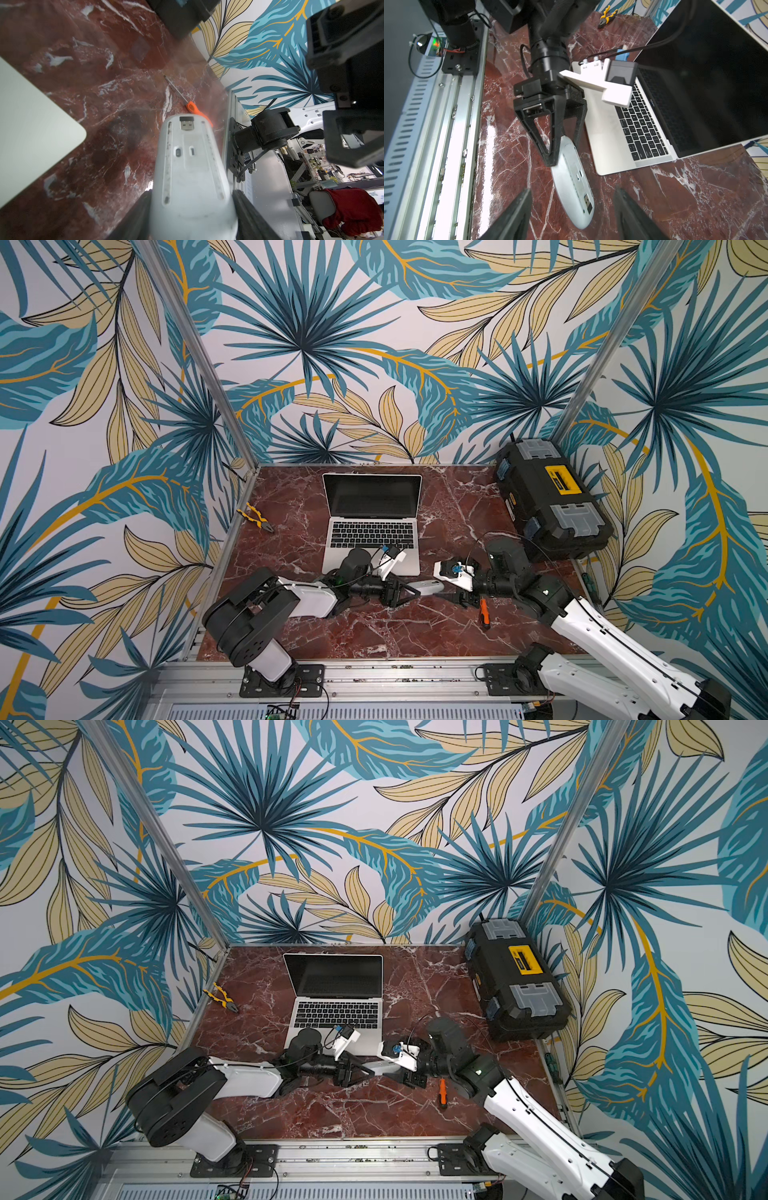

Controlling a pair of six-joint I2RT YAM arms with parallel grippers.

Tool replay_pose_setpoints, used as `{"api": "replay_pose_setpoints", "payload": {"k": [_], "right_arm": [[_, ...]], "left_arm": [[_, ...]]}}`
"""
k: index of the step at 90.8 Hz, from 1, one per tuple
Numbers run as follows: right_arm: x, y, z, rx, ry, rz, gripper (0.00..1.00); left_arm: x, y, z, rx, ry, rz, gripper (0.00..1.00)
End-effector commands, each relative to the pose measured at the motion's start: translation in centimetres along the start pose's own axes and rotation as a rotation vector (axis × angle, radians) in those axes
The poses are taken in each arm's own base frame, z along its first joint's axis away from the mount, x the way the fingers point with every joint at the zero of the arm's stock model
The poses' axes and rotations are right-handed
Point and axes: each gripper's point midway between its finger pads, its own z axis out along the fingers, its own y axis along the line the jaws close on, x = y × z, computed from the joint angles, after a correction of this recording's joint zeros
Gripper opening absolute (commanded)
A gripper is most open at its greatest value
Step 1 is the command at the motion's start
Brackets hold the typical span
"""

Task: Remove the wireless mouse receiver from the laptop
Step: Pick up the mouse from the center of the board.

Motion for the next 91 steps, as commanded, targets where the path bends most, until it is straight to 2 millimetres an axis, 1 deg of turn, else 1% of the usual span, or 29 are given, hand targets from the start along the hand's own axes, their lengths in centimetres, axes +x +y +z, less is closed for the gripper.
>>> {"api": "replay_pose_setpoints", "payload": {"k": [1,5,8,13,27,42,51,58,66,79,91], "right_arm": [[1.8,1.7,0.8,-0.057,0.031,-0.056,0.69],[2.2,1.6,1.2,-0.049,0.039,-0.058,0.69],[2.2,2.4,1.6,-0.073,0.041,-0.078,0.70],[2.7,2.9,2.2,-0.092,0.057,-0.084,0.70],[3.8,3.1,4.0,-0.092,0.108,-0.086,0.70],[4.6,2.5,5.4,-0.031,0.144,-0.079,0.69],[4.8,3.5,6.1,-0.067,0.145,-0.081,0.69],[5.6,3.7,6.8,-0.063,0.178,-0.077,0.69],[6.1,3.8,7.5,-0.053,0.198,-0.074,0.68],[6.2,3.4,8.2,-0.023,0.202,-0.071,0.67],[7.0,3.2,8.9,-0.008,0.235,-0.067,0.63]], "left_arm": [[0.6,-0.5,-0.3,0.007,0.053,-0.024,0.35],[0.6,-0.5,-0.3,0.004,0.055,-0.024,0.35],[0.6,-0.5,-0.4,0.003,0.057,-0.024,0.35],[0.7,-0.6,-0.4,0.005,0.061,-0.026,0.35],[1.0,-0.6,-0.5,0.003,0.076,-0.026,0.35],[1.2,-0.5,-0.4,0.006,0.079,-0.028,0.35],[1.3,-0.5,-0.4,0.010,0.084,-0.031,0.35],[1.3,-0.5,-0.5,0.007,0.086,-0.029,0.35],[1.2,-0.6,-0.4,0.011,0.079,-0.023,0.35],[1.4,-0.4,-0.4,0.013,0.086,-0.030,0.35],[1.5,-0.5,-0.4,0.015,0.089,-0.029,0.35]]}}
